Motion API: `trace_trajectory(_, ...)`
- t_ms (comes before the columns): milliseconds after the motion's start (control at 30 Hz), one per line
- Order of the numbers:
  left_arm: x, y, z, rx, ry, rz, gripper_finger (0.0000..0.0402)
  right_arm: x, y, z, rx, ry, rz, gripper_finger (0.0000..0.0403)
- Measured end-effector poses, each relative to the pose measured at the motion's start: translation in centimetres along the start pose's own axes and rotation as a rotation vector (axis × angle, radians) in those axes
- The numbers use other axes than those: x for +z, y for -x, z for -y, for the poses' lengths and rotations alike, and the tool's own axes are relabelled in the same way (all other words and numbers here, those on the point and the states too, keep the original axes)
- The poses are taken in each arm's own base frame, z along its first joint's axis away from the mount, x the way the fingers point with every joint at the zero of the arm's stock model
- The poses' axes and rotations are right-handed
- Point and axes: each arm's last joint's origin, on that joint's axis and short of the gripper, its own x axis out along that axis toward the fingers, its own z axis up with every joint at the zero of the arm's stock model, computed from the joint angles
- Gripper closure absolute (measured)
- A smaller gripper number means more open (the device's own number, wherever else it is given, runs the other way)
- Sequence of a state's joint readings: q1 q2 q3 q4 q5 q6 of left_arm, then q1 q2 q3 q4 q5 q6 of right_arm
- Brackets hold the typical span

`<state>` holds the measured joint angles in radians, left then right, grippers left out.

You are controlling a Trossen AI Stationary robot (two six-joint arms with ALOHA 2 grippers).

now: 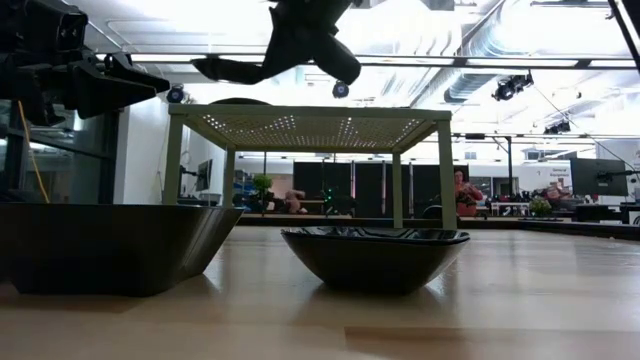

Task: Pick & Place Mini shaped plates
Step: Stack the leaf-shaped plate on top of the other leaf-shaped plate on the shelf

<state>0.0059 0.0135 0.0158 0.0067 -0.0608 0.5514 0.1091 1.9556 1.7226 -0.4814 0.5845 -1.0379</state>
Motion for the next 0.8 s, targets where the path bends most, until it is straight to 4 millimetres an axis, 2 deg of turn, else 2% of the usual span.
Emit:
trace_trajectory(333,0.0,0.0,0.0,0.0,0.0,0.0,0.0208,-1.9,-1.3,0.8,0.039,-0.021,-0.002,0.0399)
trace_trajectory(800,0.0,0.0,0.0,0.0,0.0,0.0,0.0208,-2.5,-1.6,0.6,0.086,-0.024,-0.015,0.0399)
